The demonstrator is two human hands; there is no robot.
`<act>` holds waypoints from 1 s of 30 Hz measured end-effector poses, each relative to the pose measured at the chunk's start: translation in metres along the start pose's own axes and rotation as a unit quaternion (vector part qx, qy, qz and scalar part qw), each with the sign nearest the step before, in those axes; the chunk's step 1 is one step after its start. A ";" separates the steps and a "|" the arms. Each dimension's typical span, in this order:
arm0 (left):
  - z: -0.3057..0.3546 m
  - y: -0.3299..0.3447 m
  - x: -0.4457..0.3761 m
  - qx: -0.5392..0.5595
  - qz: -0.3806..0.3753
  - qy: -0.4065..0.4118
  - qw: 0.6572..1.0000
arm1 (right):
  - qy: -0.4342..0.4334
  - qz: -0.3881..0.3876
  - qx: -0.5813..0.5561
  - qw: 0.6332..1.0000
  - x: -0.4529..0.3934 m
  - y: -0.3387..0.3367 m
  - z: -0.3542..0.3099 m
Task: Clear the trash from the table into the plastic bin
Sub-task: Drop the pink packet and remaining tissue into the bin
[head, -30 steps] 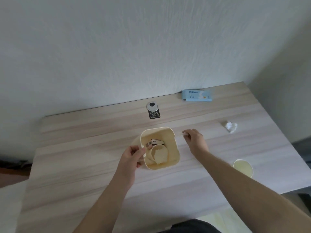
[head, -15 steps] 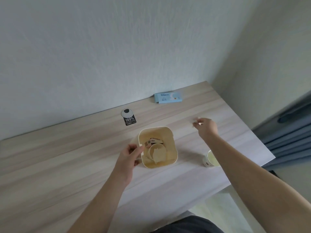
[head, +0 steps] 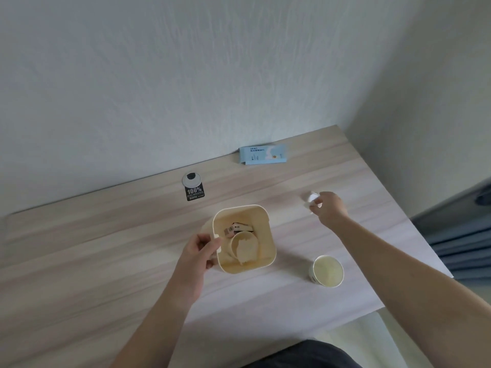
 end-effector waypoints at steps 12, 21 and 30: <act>-0.014 0.044 0.012 0.008 0.064 -0.005 0.998 | -0.097 -0.109 0.095 0.985 -0.043 0.035 0.008; -0.010 0.064 0.016 0.008 0.091 -0.011 0.996 | -0.083 -0.029 -0.103 0.991 -0.018 -0.020 0.007; -0.004 0.083 0.025 0.014 0.096 0.000 0.995 | -0.212 0.024 -0.255 0.943 0.063 -0.097 -0.067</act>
Point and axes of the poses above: each hand's wrist, its own x-axis away from the middle knuckle, its own y-axis out of the palm, z = x × y, the point moved 10 cm from there along -x, towards the middle knuckle
